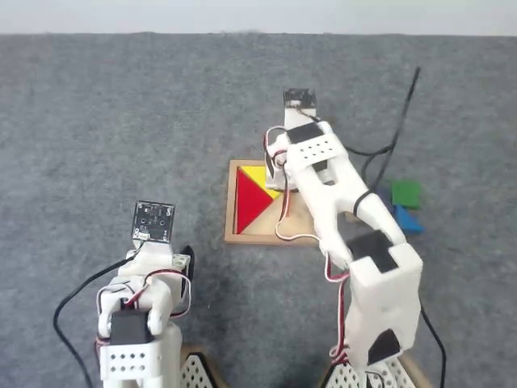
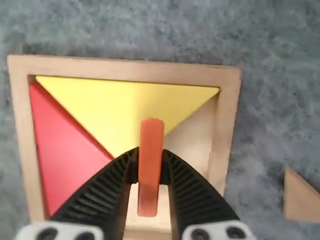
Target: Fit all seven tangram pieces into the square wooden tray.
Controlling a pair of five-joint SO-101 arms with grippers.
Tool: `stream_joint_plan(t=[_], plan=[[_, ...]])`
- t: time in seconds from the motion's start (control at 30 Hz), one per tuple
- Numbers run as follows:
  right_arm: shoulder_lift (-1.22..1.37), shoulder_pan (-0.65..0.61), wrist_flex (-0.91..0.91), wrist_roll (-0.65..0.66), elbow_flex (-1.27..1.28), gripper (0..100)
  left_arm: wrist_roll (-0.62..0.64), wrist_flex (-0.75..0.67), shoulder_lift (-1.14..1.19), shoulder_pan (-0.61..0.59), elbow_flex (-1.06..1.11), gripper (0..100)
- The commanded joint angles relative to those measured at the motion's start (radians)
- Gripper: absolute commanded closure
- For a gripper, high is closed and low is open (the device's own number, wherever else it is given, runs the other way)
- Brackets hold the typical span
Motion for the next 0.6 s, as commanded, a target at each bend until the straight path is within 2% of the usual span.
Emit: stream_joint_plan(t=[0.0, 0.23, 0.47, 0.57], plan=[[0.036, 0.015, -0.067, -0.015, -0.026, 98.8, -0.006, 0.009, -0.028, 0.003, -0.008, 85], [0.048, 0.021, -0.019, -0.012, -0.094, 93.5, -0.006, 0.009, -0.028, 0.003, -0.008, 85], [0.041, 0.022, -0.013, -0.008, -0.1, 92.9, -0.006, 0.009, -0.028, 0.003, -0.008, 85], [0.041, 0.022, -0.019, 0.046, -0.1, 92.8, -0.006, 0.009, -0.028, 0.003, -0.008, 85]])
